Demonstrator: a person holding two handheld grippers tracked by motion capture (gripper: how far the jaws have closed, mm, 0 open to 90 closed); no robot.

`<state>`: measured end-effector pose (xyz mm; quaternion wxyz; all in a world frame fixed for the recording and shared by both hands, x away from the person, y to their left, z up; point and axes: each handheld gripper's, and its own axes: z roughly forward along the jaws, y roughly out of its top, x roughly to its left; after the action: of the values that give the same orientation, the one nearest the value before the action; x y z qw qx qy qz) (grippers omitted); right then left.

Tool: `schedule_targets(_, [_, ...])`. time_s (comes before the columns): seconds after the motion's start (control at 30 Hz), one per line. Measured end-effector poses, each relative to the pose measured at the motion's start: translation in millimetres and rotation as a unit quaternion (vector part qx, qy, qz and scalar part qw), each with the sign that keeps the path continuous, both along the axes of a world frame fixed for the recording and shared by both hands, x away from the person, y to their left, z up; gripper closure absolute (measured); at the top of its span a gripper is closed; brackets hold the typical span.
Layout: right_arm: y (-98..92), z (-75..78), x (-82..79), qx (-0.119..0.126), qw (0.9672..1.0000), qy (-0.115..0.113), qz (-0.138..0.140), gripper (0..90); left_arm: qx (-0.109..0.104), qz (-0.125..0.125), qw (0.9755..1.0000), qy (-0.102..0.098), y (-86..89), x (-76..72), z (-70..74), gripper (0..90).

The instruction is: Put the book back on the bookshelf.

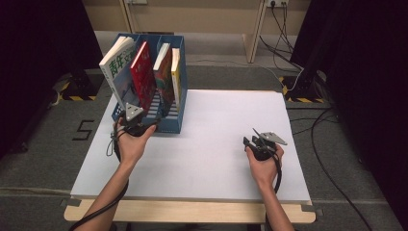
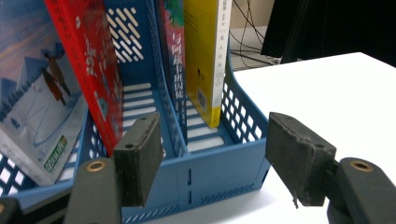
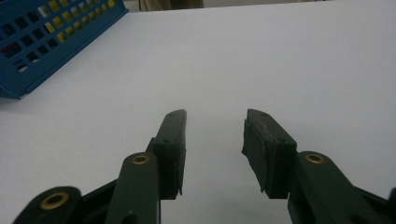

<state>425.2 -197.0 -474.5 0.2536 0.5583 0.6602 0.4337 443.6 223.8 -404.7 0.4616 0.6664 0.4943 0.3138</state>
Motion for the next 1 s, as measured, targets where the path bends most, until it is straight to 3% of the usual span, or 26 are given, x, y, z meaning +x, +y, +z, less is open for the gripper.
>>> schedule_targets(1.0, [0.2,-0.6,-1.0,-0.003,1.0000,-0.002,0.001,59.1,0.012,0.008,0.9996,0.022,41.3,-38.2,-54.1,34.4])
